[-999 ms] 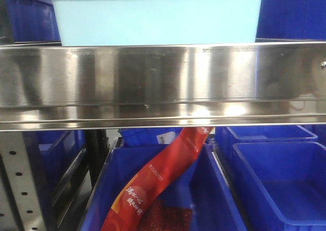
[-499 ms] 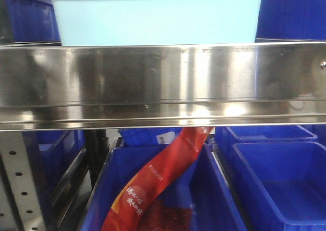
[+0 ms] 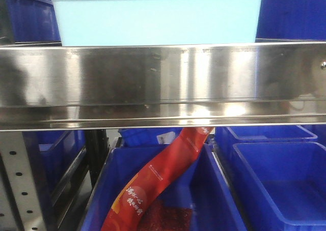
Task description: Move two blue bins to right shelf middle
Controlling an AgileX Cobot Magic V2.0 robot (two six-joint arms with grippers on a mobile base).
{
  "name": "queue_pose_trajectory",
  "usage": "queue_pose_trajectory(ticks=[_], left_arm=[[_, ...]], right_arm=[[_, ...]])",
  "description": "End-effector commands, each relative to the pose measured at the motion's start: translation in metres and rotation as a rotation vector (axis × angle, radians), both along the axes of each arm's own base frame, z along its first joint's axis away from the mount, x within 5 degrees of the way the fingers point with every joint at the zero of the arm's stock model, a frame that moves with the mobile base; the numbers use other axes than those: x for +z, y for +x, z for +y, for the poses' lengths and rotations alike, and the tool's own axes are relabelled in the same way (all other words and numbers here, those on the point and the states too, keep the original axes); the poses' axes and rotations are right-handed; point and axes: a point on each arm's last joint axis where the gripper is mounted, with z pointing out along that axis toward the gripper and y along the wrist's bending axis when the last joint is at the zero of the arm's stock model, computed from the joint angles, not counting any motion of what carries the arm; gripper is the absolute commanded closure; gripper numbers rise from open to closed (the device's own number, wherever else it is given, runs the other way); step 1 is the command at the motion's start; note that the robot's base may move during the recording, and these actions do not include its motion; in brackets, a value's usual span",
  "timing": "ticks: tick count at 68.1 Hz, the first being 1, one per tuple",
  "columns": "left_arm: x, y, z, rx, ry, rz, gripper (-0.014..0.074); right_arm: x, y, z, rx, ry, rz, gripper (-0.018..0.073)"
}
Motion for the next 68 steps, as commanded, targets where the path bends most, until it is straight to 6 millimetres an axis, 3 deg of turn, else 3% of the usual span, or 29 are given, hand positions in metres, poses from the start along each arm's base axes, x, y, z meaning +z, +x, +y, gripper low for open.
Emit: queue_pose_trajectory(ticks=[1, 68], left_arm=[[0.0041, -0.0006, 0.0002, 0.002, -0.018, -0.045, 0.0697], [0.0062, -0.0007, 0.0003, 0.002, -0.022, -0.067, 0.0697]], right_arm=[[0.0015, -0.0004, -0.0002, -0.004, 0.002, -0.024, 0.0726], [0.0015, -0.0004, -0.0002, -0.004, 0.002, -0.024, 0.0726]])
